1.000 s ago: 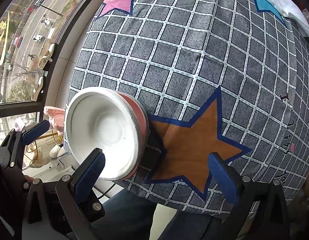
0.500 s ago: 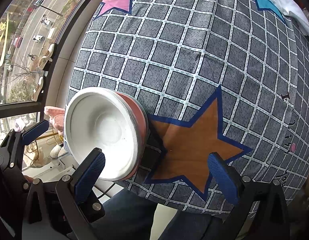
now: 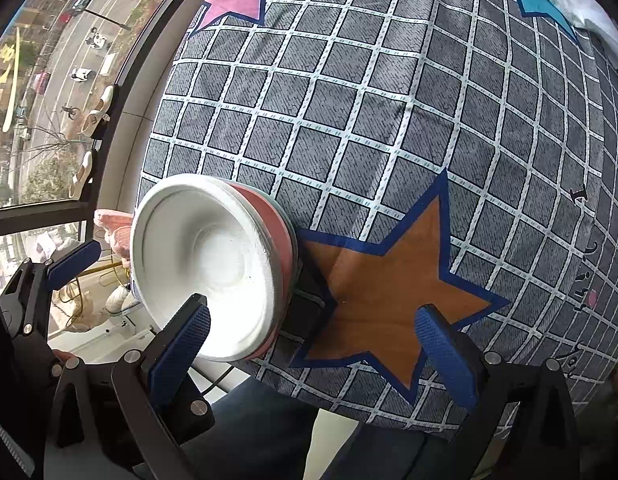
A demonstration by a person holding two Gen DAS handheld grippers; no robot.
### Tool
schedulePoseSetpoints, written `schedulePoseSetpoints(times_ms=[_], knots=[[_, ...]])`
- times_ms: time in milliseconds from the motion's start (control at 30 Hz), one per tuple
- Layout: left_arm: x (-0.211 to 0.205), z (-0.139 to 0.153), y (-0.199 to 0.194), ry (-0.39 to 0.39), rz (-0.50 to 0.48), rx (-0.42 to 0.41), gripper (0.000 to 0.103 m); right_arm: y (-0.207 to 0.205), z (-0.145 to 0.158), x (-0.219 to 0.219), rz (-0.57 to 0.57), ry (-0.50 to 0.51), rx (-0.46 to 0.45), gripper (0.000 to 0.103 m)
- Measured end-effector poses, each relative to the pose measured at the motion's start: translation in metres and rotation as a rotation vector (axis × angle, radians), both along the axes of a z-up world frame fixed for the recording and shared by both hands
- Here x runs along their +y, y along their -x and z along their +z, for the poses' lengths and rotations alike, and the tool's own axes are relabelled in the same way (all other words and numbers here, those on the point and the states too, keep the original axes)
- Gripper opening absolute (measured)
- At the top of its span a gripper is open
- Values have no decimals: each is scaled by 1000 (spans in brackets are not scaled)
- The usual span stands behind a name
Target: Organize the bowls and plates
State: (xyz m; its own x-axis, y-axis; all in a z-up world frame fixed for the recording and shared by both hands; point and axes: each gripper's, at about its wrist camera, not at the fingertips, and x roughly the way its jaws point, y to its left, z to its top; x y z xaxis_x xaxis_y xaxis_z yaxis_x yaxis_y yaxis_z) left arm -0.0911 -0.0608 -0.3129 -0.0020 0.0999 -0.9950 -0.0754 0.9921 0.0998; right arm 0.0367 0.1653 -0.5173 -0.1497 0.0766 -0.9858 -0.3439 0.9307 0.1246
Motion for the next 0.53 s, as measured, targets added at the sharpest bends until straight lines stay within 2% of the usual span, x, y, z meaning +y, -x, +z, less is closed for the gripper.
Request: schedulePoseSetpoints(times_ms=[433,533], knots=[[-8,3,-6,-17,2,12,103,-7,0,-3,24,-15,11,103],[-8,11,-7,-7,6,-24,103,-8,0,-2,26,-21,11,103]])
